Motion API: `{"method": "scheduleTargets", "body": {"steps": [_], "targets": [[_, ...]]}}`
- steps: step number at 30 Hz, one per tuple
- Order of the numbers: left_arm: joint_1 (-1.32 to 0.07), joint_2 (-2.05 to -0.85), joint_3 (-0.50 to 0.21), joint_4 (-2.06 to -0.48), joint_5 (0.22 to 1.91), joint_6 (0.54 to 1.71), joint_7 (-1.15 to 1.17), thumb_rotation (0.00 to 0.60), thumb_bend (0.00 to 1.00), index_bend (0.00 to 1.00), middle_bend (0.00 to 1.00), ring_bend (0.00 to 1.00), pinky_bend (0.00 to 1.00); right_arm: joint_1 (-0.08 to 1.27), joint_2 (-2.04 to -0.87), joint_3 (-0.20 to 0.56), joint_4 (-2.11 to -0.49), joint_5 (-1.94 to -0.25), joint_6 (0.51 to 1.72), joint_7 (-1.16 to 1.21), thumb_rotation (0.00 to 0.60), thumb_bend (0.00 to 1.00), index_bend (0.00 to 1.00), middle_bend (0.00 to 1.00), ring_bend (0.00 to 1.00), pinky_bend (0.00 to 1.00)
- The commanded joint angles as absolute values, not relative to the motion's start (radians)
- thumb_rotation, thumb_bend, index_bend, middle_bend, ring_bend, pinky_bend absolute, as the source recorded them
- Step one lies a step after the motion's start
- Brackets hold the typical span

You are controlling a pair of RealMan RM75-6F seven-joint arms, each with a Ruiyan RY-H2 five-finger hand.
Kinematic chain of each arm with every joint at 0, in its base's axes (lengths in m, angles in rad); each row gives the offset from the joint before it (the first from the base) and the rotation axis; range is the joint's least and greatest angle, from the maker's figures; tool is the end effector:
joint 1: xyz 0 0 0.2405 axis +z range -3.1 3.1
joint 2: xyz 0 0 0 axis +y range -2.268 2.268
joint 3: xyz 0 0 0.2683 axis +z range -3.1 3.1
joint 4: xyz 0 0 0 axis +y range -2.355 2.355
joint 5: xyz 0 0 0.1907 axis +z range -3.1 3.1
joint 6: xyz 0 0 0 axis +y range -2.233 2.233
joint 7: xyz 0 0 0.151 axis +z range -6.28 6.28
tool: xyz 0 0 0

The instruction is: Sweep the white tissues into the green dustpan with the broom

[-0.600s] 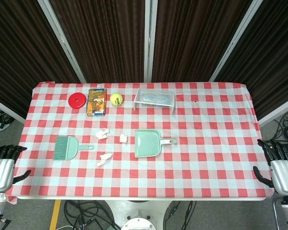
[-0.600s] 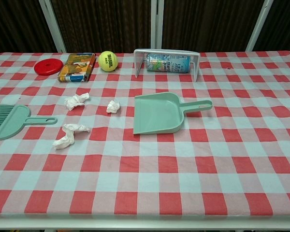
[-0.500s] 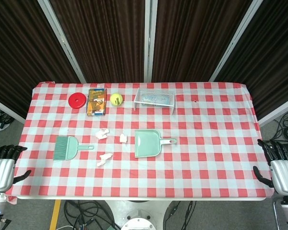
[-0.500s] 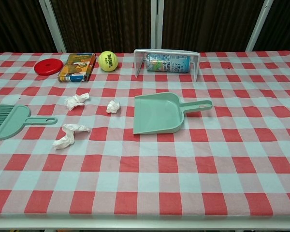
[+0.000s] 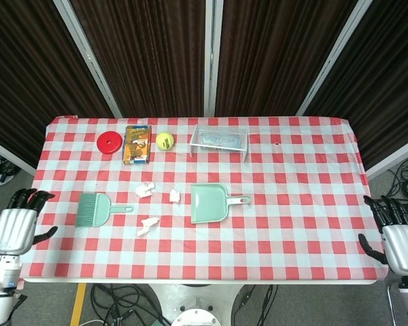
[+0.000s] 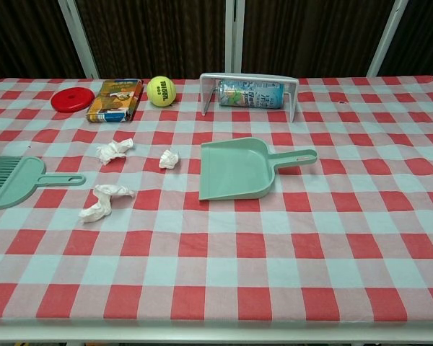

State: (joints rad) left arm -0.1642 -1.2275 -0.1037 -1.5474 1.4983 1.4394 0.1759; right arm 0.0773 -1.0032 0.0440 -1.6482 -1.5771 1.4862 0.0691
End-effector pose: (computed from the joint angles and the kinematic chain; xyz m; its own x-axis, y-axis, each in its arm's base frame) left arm -0.3003 0.2223 0.1538 0.5070 -0.0435 0.8608 0.8578 -0.0727 -0.5089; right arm -0.3043 -0.1833 0.2105 0.4110 -0.0096 0.9116 -0.9092 -0.0773 0.4091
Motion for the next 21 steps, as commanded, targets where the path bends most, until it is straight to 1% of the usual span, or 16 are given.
{"method": "scheduleTargets", "body": {"steps": [1,3,4,6,9,11,13,21], "targets": [[-0.257,-1.224,-0.148,-1.568,1.489,1.336,0.233,0.600,0.13,0.30,0.25,0.24,0.25,0.083,-0.998,0.048,-1.653,-1.581,1.485,0.065,0.600,0.30,0.06,0.17,0.00,0.00],[-0.311,-1.247,-0.175,-1.562,1.455,1.274,0.306,0.600,0.13,0.32,0.27,0.31,0.40,0.085,-0.993,0.049,-1.655,-1.582,1.485,0.064,0.600,0.30,0.06,0.17,0.00,0.00],[-0.334,-1.262,-0.183,-1.552,1.438,1.248,0.353,0.600,0.13,0.33,0.28,0.37,0.49,0.085,-0.992,0.049,-1.655,-1.583,1.486,0.064,0.600,0.30,0.06,0.17,0.00,0.00],[-0.383,-1.308,-0.200,-1.533,1.389,1.188,0.437,0.600,0.13,0.35,0.32,0.47,0.64,0.085,-0.990,0.049,-1.651,-1.583,1.488,0.069,0.600,0.30,0.06,0.17,0.00,0.00],[-0.437,-1.369,-0.213,-1.517,1.294,1.112,0.546,0.600,0.13,0.39,0.36,0.58,0.76,0.083,-0.987,0.049,-1.644,-1.579,1.489,0.077,0.600,0.30,0.06,0.17,0.00,0.00],[-0.464,-1.399,-0.214,-1.513,1.238,1.078,0.616,0.600,0.13,0.39,0.37,0.61,0.79,0.083,-0.985,0.049,-1.640,-1.575,1.488,0.083,0.600,0.30,0.06,0.17,0.00,0.00],[-0.489,-1.434,-0.217,-1.510,1.174,1.054,0.682,0.600,0.14,0.39,0.37,0.63,0.80,0.082,-0.984,0.050,-1.634,-1.570,1.488,0.090,0.600,0.30,0.06,0.17,0.00,0.00],[-0.569,-1.551,-0.192,-1.475,0.935,1.015,0.911,0.600,0.14,0.39,0.38,0.67,0.84,0.089,-0.989,0.048,-1.599,-1.562,1.471,0.130,0.600,0.30,0.06,0.17,0.00,0.00]]}}
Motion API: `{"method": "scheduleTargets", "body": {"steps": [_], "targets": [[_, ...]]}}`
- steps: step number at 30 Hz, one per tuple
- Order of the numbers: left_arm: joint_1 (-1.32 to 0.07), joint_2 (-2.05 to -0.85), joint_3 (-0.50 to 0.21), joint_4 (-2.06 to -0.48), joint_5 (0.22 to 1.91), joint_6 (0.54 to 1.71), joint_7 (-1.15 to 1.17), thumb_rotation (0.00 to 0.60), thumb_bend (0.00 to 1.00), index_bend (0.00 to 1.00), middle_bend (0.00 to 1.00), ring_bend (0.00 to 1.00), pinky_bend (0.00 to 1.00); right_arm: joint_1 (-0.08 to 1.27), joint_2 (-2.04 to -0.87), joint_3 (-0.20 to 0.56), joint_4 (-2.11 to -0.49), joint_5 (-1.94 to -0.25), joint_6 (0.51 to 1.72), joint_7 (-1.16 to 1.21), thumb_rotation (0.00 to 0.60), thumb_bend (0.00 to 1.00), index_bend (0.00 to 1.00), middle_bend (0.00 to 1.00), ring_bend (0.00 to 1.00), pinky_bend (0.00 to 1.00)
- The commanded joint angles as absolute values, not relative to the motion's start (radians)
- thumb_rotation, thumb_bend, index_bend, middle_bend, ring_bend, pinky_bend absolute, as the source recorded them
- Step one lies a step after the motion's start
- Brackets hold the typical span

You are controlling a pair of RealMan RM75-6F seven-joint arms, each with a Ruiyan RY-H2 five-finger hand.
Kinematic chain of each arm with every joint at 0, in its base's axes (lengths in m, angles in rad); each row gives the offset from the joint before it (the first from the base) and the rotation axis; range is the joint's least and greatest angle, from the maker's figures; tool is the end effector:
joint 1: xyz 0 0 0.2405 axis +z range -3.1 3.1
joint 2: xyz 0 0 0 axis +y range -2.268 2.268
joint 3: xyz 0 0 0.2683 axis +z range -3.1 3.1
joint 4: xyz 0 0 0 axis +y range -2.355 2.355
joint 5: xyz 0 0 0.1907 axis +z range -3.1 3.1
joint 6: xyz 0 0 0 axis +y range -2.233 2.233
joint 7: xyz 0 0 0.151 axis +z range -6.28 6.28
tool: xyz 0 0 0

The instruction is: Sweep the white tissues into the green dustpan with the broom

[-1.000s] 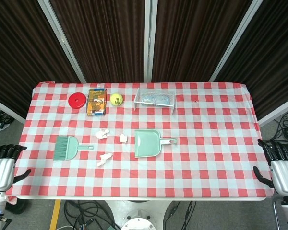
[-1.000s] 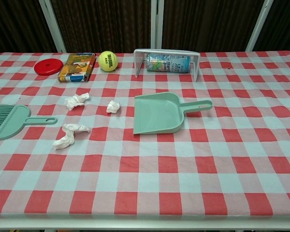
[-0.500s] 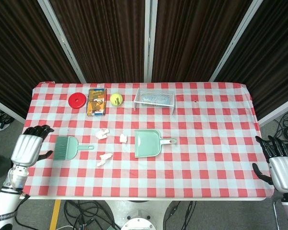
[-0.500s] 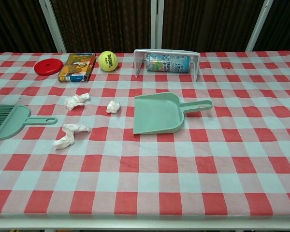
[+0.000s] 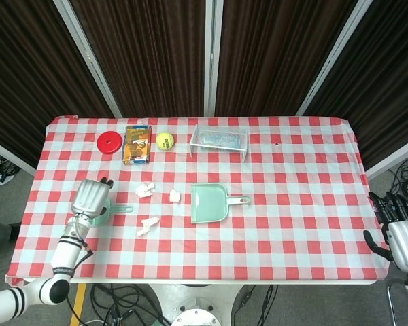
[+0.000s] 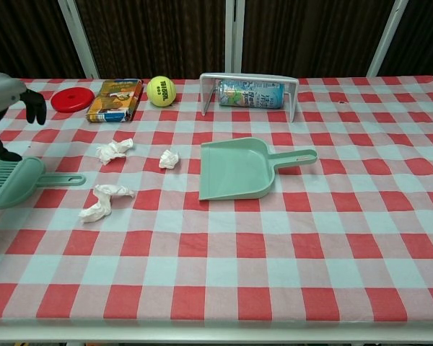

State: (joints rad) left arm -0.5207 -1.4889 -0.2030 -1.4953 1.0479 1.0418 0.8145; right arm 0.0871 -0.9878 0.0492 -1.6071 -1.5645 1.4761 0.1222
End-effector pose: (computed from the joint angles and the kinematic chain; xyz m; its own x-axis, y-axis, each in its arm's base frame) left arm -0.2408 0.3263 0.0371 0.7484 0.1905 0.6353 0.6631 -0.1933 -0.7232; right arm -0.3120 -0.1881 0.2200 0.4132 -0.0087 0.9106 -0.9087 -0.0693 0.4117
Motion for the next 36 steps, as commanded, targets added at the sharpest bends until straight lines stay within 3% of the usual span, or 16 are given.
{"method": "scheduleTargets", "body": {"steps": [1,14,31,36], "targets": [[-0.576,-1.559,-0.188,-1.477,0.912,1.017,0.932,0.600,0.14,0.39,0.38,0.67,0.84,0.090,-0.989,0.048,-1.596,-1.560,1.469,0.133,0.600,0.30,0.06,0.17,0.00,0.00],[-0.653,-1.628,-0.151,-1.452,0.710,1.040,1.044,0.600,0.20,0.40,0.40,0.67,0.84,0.093,-0.997,0.046,-1.572,-1.557,1.463,0.160,0.600,0.30,0.06,0.17,0.00,0.00],[-0.702,-1.638,-0.104,-1.420,0.660,1.038,1.013,0.600,0.27,0.45,0.45,0.68,0.84,0.091,-1.000,0.042,-1.577,-1.548,1.458,0.151,0.600,0.30,0.06,0.17,0.00,0.00],[-0.701,-1.643,-0.085,-1.395,0.713,1.030,0.957,0.600,0.37,0.51,0.51,0.72,0.85,0.092,-0.998,0.041,-1.584,-1.547,1.456,0.144,0.600,0.30,0.06,0.17,0.00,0.00]]}}
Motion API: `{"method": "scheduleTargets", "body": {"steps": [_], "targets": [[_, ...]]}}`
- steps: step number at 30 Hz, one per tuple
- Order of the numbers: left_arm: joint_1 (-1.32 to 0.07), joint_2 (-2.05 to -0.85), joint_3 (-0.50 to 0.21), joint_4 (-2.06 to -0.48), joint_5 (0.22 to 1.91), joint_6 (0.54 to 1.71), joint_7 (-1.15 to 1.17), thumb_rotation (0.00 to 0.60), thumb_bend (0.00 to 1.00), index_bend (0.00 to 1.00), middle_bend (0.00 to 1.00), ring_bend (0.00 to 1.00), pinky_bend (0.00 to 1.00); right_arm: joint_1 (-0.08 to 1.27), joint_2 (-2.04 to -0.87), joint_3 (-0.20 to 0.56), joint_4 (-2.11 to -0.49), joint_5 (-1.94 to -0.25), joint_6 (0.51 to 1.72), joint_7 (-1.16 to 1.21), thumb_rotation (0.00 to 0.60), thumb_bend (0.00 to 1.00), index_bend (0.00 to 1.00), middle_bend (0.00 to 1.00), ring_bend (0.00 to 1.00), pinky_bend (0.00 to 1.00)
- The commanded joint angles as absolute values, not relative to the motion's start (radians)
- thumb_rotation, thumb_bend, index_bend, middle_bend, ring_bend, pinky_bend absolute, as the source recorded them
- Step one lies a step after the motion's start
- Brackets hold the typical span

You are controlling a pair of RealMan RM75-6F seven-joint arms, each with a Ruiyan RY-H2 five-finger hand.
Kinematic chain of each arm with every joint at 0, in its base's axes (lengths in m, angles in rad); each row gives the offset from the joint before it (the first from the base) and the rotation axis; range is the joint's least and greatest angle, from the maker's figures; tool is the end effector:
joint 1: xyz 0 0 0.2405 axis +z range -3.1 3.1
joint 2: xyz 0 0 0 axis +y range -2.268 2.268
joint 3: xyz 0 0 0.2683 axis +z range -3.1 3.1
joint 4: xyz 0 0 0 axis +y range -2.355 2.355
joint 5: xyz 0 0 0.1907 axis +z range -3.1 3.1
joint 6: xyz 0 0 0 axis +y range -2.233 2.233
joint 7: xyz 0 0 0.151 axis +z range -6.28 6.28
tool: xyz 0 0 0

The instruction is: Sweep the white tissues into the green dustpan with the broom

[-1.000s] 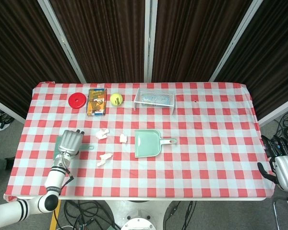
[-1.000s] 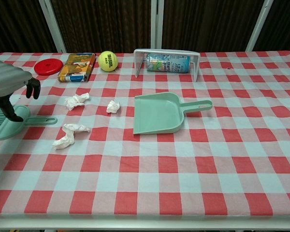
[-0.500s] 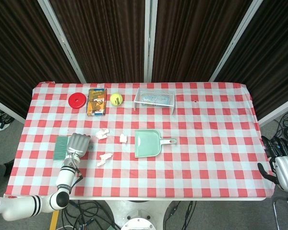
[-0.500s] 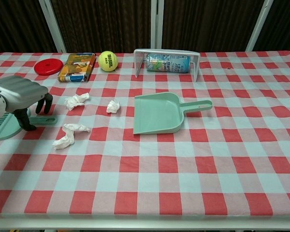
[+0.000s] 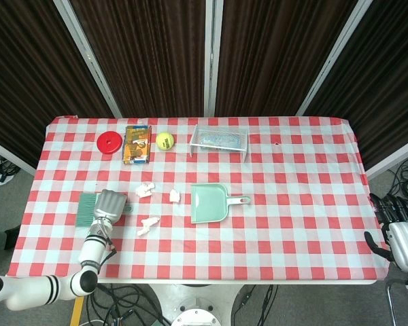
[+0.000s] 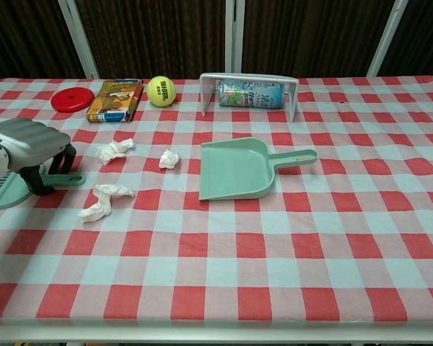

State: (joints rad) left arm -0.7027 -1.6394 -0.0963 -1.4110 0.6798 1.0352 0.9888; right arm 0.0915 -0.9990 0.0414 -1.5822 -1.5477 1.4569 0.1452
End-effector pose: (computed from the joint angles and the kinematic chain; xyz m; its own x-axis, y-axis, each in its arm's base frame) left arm -0.2321 0.3344 -0.0264 0.7675 0.3748 0.5201 0.6170 -0.2116 -0.7580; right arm -0.3197 -0.1885 0.2168 0.4044 -0.0316 0.9141 -0.9140 -0.0509 0.4026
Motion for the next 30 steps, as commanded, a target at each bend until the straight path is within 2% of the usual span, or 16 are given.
{"method": "scheduleTargets", "body": {"steps": [1,6,11,15,19,23,26,30], "targets": [[-0.700,-1.644,-0.081,-1.389,0.720,1.026,0.946,0.600,0.38,0.52,0.52,0.72,0.85,0.092,-0.998,0.041,-1.586,-1.547,1.456,0.142,0.600,0.30,0.06,0.17,0.00,0.00],[-0.695,-1.630,-0.069,-1.378,0.775,1.018,0.884,0.600,0.41,0.55,0.55,0.72,0.86,0.093,-0.996,0.040,-1.602,-1.546,1.453,0.120,0.600,0.30,0.06,0.17,0.00,0.00],[-0.666,-1.558,-0.053,-1.420,0.894,1.042,0.771,0.600,0.41,0.55,0.55,0.72,0.86,0.114,-0.988,0.041,-1.637,-1.559,1.427,0.064,0.600,0.30,0.08,0.18,0.00,0.00],[-0.629,-1.483,-0.044,-1.455,1.011,1.079,0.637,0.600,0.41,0.55,0.55,0.71,0.86,0.167,-0.988,0.052,-1.684,-1.572,1.364,-0.024,0.600,0.31,0.12,0.21,0.00,0.00],[-0.586,-1.415,-0.037,-1.481,1.112,1.122,0.498,0.600,0.42,0.56,0.55,0.71,0.86,0.258,-1.019,0.086,-1.748,-1.536,1.243,-0.166,0.600,0.31,0.18,0.27,0.02,0.01],[-0.558,-1.375,-0.028,-1.491,1.179,1.161,0.434,0.600,0.42,0.56,0.55,0.70,0.86,0.366,-1.104,0.134,-1.768,-1.451,1.108,-0.286,0.600,0.30,0.24,0.31,0.06,0.06],[-0.547,-1.356,-0.023,-1.494,1.215,1.171,0.408,0.600,0.42,0.56,0.55,0.69,0.86,0.446,-1.202,0.169,-1.741,-1.371,1.025,-0.357,0.600,0.28,0.28,0.33,0.08,0.11],[-0.536,-1.346,-0.013,-1.492,1.253,1.174,0.391,0.600,0.42,0.56,0.55,0.69,0.86,0.549,-1.337,0.206,-1.670,-1.252,0.945,-0.481,0.600,0.26,0.32,0.33,0.08,0.12]]}}
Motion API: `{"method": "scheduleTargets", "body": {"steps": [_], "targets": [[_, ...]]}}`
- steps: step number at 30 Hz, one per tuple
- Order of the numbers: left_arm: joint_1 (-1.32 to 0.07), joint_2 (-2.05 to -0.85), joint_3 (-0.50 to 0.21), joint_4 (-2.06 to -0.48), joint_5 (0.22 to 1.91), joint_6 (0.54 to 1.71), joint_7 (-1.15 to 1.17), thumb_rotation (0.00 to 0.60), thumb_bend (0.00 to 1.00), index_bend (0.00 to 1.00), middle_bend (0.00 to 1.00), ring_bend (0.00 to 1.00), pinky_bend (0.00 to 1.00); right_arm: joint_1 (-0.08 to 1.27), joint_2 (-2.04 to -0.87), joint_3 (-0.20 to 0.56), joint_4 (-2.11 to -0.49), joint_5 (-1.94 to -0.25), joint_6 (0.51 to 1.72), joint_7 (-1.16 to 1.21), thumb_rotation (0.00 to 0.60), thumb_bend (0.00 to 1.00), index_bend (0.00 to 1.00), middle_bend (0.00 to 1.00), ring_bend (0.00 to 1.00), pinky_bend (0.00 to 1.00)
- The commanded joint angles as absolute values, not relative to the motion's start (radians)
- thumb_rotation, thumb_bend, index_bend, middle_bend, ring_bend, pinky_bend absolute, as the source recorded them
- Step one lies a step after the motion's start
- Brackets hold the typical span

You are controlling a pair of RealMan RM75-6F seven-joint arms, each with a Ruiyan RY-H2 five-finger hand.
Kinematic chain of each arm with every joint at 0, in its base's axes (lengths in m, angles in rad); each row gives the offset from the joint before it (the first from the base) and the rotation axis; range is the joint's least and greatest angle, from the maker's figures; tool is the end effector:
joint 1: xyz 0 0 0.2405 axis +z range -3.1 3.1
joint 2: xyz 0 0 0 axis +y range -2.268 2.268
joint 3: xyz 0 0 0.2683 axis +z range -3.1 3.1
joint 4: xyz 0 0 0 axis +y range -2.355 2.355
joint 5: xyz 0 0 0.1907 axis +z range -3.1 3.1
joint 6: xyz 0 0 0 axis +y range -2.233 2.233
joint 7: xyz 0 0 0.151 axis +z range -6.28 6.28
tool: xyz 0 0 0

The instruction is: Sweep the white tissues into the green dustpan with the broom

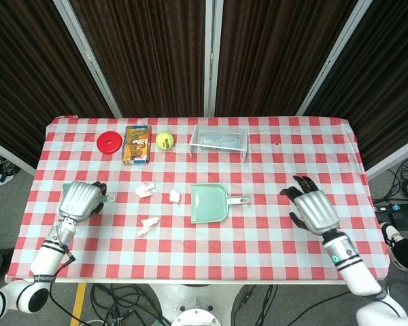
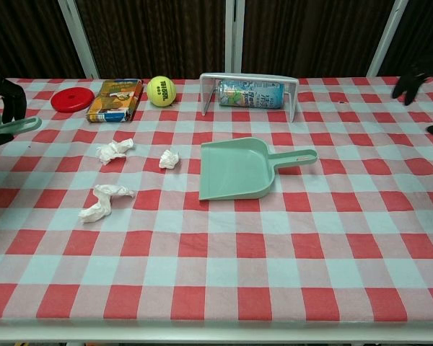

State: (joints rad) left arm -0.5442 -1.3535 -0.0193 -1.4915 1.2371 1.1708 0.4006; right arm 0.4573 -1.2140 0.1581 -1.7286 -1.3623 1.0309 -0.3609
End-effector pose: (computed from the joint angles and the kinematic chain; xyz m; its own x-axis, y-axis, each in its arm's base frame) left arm -0.2529 0.3121 0.0756 0.6523 0.1318 0.7464 0.7495 -0.2590 -0.6093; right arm -0.2155 -0.2927 0.0983 0.5615 -0.1762 0.8085 -0.8031 -0.3513 0.4812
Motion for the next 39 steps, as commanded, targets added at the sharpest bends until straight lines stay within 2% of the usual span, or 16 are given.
{"method": "scheduleTargets", "body": {"steps": [1,9,15,33,39], "targets": [[-0.535,-1.345,-0.012,-1.493,1.258,1.173,0.387,0.600,0.42,0.55,0.55,0.69,0.86,0.568,-1.366,0.211,-1.650,-1.228,0.936,-0.510,0.600,0.26,0.33,0.33,0.08,0.12],[-0.521,-1.350,-0.015,-1.489,1.278,1.169,0.381,0.600,0.42,0.55,0.55,0.68,0.86,0.687,-1.580,0.226,-1.478,-1.036,0.917,-0.683,0.600,0.25,0.38,0.34,0.08,0.14],[-0.522,-1.353,-0.023,-1.478,1.275,1.146,0.375,0.600,0.42,0.55,0.55,0.68,0.86,0.723,-1.675,0.214,-1.396,-0.979,0.937,-0.720,0.600,0.25,0.38,0.34,0.08,0.14],[-0.516,-1.372,-0.035,-1.451,1.281,1.115,0.372,0.600,0.42,0.55,0.55,0.67,0.86,0.768,-1.733,0.181,-1.348,-0.917,0.953,-0.753,0.600,0.25,0.39,0.35,0.10,0.14],[-0.515,-1.377,-0.039,-1.440,1.282,1.105,0.366,0.600,0.42,0.55,0.55,0.67,0.86,0.784,-1.752,0.183,-1.334,-0.902,0.950,-0.749,0.600,0.30,0.46,0.39,0.13,0.14]]}}
